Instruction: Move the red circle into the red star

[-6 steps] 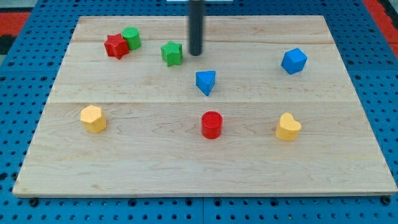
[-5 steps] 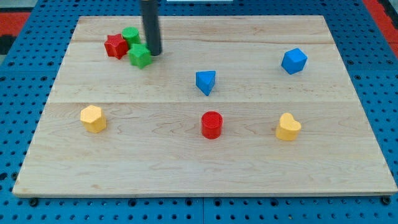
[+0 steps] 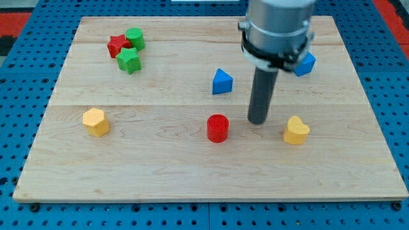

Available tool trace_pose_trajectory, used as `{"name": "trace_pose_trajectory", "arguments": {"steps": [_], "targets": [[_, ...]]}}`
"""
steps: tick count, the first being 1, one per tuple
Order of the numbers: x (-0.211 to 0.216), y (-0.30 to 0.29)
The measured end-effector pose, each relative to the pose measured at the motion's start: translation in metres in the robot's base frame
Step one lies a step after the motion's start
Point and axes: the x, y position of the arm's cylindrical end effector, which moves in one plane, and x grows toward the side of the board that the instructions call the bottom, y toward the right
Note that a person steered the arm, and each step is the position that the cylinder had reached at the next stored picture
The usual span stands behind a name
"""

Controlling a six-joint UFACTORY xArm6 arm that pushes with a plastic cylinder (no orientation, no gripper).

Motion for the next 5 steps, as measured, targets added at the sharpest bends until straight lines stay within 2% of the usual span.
{"name": "trace_pose_trajectory", "arguments": {"steps": [1, 2, 3, 5], "targets": [[0.018, -0.051], [-0.002, -0.127], [-0.047, -0.173], [-0.034, -0.256]]}}
